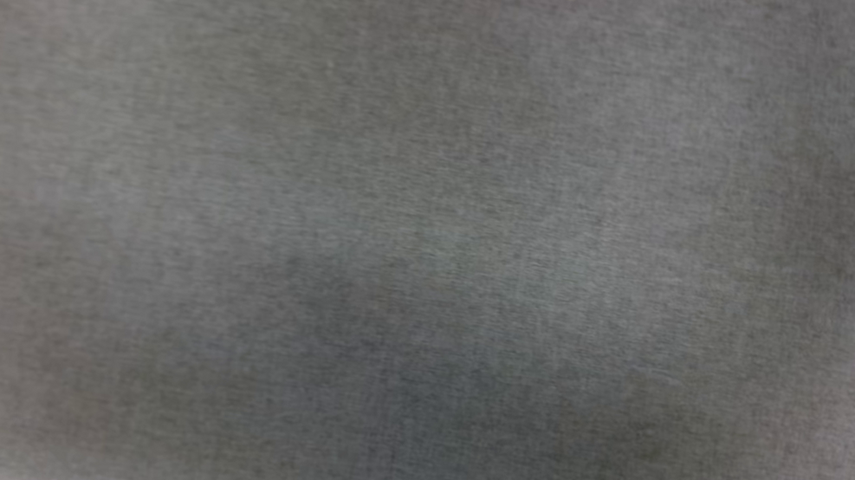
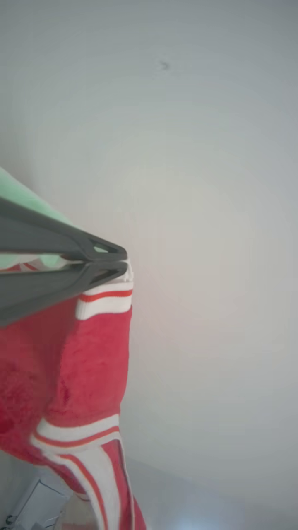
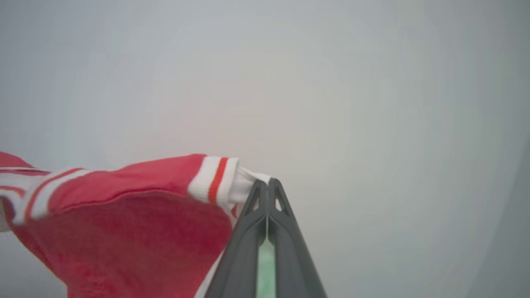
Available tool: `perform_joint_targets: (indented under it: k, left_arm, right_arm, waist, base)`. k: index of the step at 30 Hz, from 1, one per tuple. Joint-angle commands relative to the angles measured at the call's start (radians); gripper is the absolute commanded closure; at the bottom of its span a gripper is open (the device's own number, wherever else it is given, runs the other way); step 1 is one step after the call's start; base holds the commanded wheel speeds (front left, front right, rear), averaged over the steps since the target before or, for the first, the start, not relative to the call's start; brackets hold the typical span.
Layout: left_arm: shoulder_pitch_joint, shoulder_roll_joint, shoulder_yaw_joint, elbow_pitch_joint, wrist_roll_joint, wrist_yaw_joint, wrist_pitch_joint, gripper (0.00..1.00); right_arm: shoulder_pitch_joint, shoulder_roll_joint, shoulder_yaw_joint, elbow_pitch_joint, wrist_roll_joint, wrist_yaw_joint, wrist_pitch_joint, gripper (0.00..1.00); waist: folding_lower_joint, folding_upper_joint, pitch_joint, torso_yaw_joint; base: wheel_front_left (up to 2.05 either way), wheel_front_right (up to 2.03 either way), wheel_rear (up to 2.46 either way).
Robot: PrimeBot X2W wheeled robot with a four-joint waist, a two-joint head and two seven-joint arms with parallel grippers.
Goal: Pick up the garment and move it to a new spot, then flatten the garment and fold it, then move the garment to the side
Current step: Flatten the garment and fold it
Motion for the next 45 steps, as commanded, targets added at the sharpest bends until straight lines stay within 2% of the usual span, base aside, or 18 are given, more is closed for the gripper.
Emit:
perform_joint_targets:
  k: [1, 5, 9, 13, 17, 21, 26, 29, 33, 39, 45]
  left_arm:
    - [-0.028, -0.011, 0.015, 0.015, 0.003, 0.004, -0.010, 1.00]
    - [-0.110, -0.081, 0.059, 0.107, -0.002, 0.002, -0.037, 1.00]
    - [-0.047, -0.109, 0.038, 0.109, -0.011, 0.001, -0.039, 1.00]
    - [0.095, -0.078, -0.005, 0.024, -0.046, 0.000, -0.033, 1.00]
    - [0.295, -0.003, -0.070, -0.116, -0.079, 0.000, -0.024, 1.00]
    - [0.488, 0.125, -0.140, -0.283, -0.113, 0.000, -0.019, 1.00]
    - [0.699, 0.240, -0.198, -0.436, -0.161, 0.000, -0.028, 1.00]
    - [0.803, 0.279, -0.220, -0.495, -0.160, 0.000, -0.036, 1.00]
    - [0.921, 0.320, -0.243, -0.576, -0.136, 0.000, -0.038, 1.00]
    - [1.048, 0.367, -0.256, -0.643, -0.086, 0.000, -0.040, 1.00]
    - [1.155, 0.432, -0.259, -0.712, -0.069, 0.018, -0.043, 1.00]
  right_arm:
    - [-0.020, 0.007, -0.013, 0.019, -0.022, -0.002, -0.021, 1.00]
    - [-0.136, 0.036, -0.056, 0.152, -0.103, -0.002, -0.115, 1.00]
    - [-0.133, 0.014, -0.032, 0.262, -0.114, -0.002, -0.153, 1.00]
    - [-0.038, -0.023, 0.039, 0.314, -0.072, -0.002, -0.165, 1.00]
    - [0.130, -0.067, 0.128, 0.280, 0.006, -0.002, -0.132, 1.00]
    - [0.347, -0.124, 0.212, 0.159, 0.113, -0.002, -0.054, 1.00]
    - [0.649, -0.221, 0.233, -0.078, 0.222, -0.002, 0.099, 1.00]
    - [0.828, -0.268, 0.204, -0.231, 0.271, -0.002, 0.200, 1.00]
    - [1.044, -0.292, 0.137, -0.420, 0.298, -0.002, 0.331, 1.00]
    - [1.290, -0.285, 0.057, -0.641, 0.308, -0.002, 0.482, 1.00]
    - [1.468, -0.276, 0.013, -0.786, 0.293, -0.002, 0.577, 1.00]
  waist:
    - [0.0000, -0.0001, 0.015, -0.017]
    - [0.0000, -0.0001, 0.004, -0.017]
    - [0.0000, -0.0001, -0.016, -0.005]
    - [0.0000, -0.0001, -0.034, 0.005]
    - [0.0000, -0.0001, -0.050, 0.005]
    - [0.0000, -0.0001, -0.074, -0.003]
    - [0.0000, -0.0001, -0.121, 0.000]
    - [0.0000, -0.0001, -0.153, 0.002]
    - [0.0000, -0.0001, -0.189, 0.002]
    - [0.0000, -0.0001, -0.203, 0.004]
    - [0.0000, -0.0001, -0.203, 0.005]
  base:
    - [0.00, 0.00, 0.00]
    - [0.00, 0.00, 0.00]
    - [0.00, 0.00, 0.00]
    - [0.00, 0.00, 0.00]
    - [0.00, 0.00, 0.00]
    - [0.00, 0.00, 0.00]
    - [0.00, 0.00, 0.00]
    - [0.00, 0.00, 0.00]
    - [0.00, 0.00, 0.00]
    - [0.00, 0.00, 0.00]
    - [0.00, 0.00, 0.00]
